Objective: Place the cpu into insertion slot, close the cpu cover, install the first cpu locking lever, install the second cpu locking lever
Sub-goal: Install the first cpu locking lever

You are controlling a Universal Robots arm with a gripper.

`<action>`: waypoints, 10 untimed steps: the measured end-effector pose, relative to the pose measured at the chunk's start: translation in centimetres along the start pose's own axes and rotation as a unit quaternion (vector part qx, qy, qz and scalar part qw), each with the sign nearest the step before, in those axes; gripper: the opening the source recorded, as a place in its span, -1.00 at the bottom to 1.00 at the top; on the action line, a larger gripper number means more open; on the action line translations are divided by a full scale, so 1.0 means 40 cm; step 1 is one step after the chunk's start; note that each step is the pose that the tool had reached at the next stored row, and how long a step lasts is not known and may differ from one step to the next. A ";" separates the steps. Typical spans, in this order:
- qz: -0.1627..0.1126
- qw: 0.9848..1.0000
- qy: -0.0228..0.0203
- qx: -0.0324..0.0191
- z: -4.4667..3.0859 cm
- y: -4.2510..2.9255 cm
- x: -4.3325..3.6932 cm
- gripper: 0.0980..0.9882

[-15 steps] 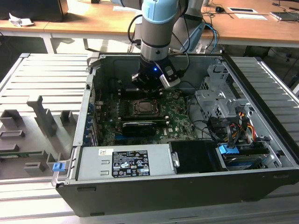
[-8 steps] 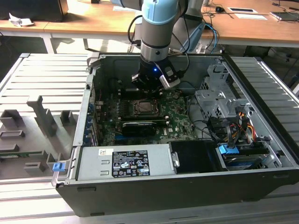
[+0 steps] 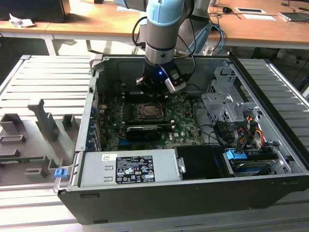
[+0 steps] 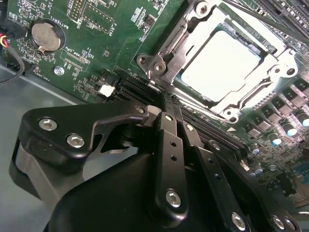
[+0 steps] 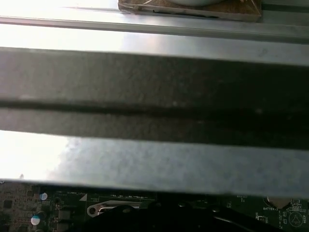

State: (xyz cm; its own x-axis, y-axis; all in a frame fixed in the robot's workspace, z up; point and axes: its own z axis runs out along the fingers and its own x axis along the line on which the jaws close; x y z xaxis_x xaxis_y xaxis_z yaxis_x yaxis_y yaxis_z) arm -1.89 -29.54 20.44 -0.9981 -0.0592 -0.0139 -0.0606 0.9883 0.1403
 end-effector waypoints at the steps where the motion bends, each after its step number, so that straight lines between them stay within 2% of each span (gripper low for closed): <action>1: 0.000 1.000 0.000 0.002 0.002 0.000 0.000 -0.98; 2: 0.000 1.000 0.000 0.004 0.003 -0.001 0.000 -0.98; 4: 0.000 1.000 0.000 0.006 0.005 -0.001 0.000 -0.98; 10: 0.000 1.000 0.000 0.007 0.003 0.000 0.000 -0.98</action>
State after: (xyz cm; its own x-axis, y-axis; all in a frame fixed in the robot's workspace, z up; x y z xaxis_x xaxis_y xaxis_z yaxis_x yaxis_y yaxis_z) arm -1.89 -29.54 20.34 -0.9981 -0.0595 -0.0131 -0.0607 0.9902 0.1260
